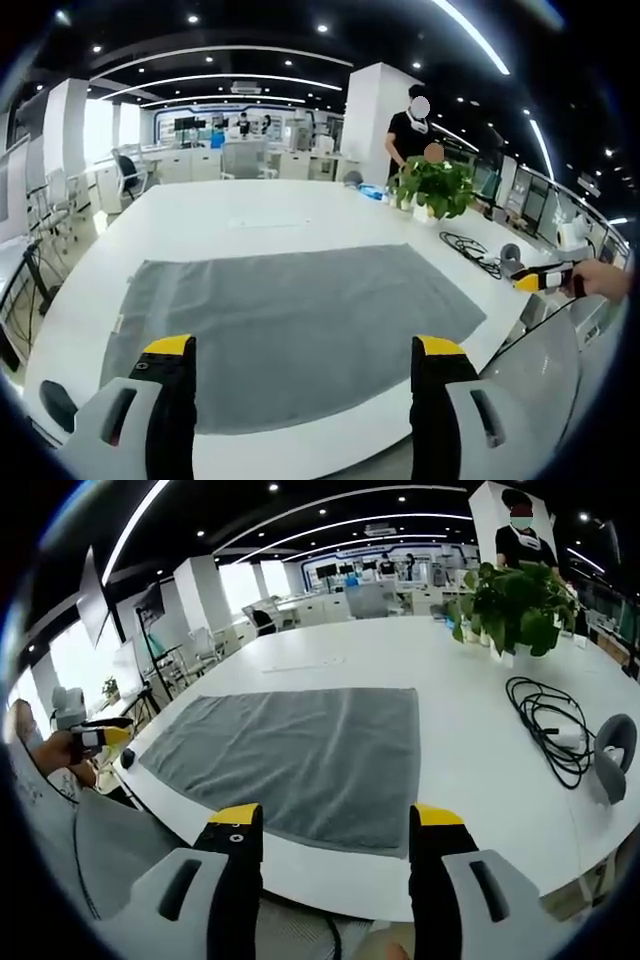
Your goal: Fold the towel on the table until its edges align and the towel forms a compact rectangular stack.
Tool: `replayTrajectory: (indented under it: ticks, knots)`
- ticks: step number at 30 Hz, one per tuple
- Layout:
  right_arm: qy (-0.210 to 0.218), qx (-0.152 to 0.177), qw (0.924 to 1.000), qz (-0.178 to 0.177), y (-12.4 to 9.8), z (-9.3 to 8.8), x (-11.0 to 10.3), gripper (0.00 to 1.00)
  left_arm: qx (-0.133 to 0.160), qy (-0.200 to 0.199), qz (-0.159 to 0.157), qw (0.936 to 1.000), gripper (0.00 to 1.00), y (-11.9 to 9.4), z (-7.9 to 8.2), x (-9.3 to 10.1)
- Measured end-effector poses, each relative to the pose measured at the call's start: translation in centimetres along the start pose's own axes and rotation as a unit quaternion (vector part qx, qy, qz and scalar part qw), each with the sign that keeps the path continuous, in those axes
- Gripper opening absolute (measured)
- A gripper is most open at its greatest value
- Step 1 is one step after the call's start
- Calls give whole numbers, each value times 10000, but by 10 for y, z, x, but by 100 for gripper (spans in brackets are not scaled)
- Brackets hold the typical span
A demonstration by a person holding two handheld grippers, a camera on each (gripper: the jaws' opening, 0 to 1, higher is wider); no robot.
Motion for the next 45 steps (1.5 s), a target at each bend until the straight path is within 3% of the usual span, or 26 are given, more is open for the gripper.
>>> replayTrajectory:
  ticks: [9, 17, 22, 30, 35, 45]
  knots:
    - [-71, -16, 10000, -2, 3, 9, 7, 58, -3, 166, -129, 9998, 91, 10, 10, -1]
    - [-165, 136, 9998, -20, 7, 27, 12, 57, 80, 321, -453, 9984, 90, 27, 26, 19]
    - [-237, 155, 9996, 19, 11, 34, 16, 57, 4, 475, -774, 9959, 89, 40, 33, 45]
    - [-599, 134, 9981, 33, 16, 45, 19, 56, 13, 572, -1053, 9928, 88, 57, 42, 66]
    - [-694, 172, 9974, 76, 22, 53, 20, 55, -207, 842, -1298, 9877, 87, 70, 39, 87]
    - [-903, 128, 9957, 162, 37, 68, 28, 54, -278, 1275, -1739, 9761, 86, 88, 40, 129]
Point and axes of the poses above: the point that each gripper's makers call its tool centre point, and the gripper's own axes: y roughly forward along the fingers, x roughly to its right, z roughly out of its top, the point moved 4 cm from there along -y, roughly backward along the fingers
